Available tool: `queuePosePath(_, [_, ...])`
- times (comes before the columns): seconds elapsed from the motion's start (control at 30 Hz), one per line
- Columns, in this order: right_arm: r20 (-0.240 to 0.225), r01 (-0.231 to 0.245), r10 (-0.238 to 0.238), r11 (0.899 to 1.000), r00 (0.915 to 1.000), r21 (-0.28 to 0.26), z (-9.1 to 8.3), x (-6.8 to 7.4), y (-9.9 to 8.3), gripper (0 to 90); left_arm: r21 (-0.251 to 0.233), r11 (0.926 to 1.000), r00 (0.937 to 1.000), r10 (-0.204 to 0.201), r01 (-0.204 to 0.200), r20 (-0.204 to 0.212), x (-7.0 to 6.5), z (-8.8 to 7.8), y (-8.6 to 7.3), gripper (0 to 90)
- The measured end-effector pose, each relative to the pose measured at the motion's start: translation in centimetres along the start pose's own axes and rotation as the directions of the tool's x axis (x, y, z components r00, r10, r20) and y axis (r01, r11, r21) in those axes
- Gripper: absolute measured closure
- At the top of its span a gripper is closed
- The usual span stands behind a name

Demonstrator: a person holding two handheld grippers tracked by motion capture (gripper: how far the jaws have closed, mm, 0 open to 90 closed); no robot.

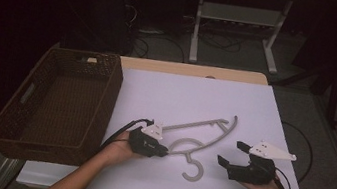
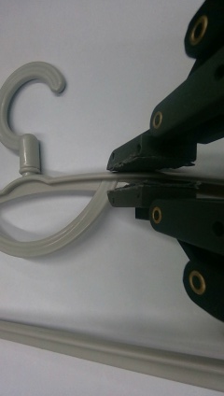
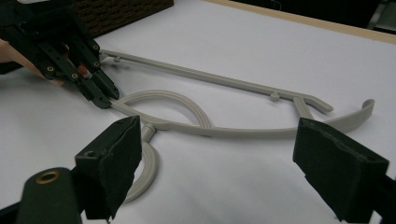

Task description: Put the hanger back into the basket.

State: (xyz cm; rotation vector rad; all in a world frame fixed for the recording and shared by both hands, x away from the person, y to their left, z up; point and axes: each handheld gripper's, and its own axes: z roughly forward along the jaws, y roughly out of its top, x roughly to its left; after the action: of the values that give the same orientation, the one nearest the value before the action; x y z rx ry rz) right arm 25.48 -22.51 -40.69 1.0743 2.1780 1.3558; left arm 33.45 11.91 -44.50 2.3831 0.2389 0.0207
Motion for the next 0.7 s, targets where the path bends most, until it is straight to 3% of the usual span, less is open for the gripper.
queuePosePath(0.33, [0.010, -0.009, 0.010, 1.000, 0.9999, -0.018, -0.2, -0.1, 0.1, 15.0, 0.009, 0.9996, 0.9997, -0.026, 0.026, -0.002, -0.3, -0.4, 0.4, 82.4])
queuePosePath(0.7, [0.018, -0.014, 0.014, 1.000, 0.9997, -0.025, -0.4, -0.2, 0.2, 15.0, -0.070, 0.9956, 0.9978, -0.064, 0.063, -0.015, -0.1, -2.3, 1.1, 82.3])
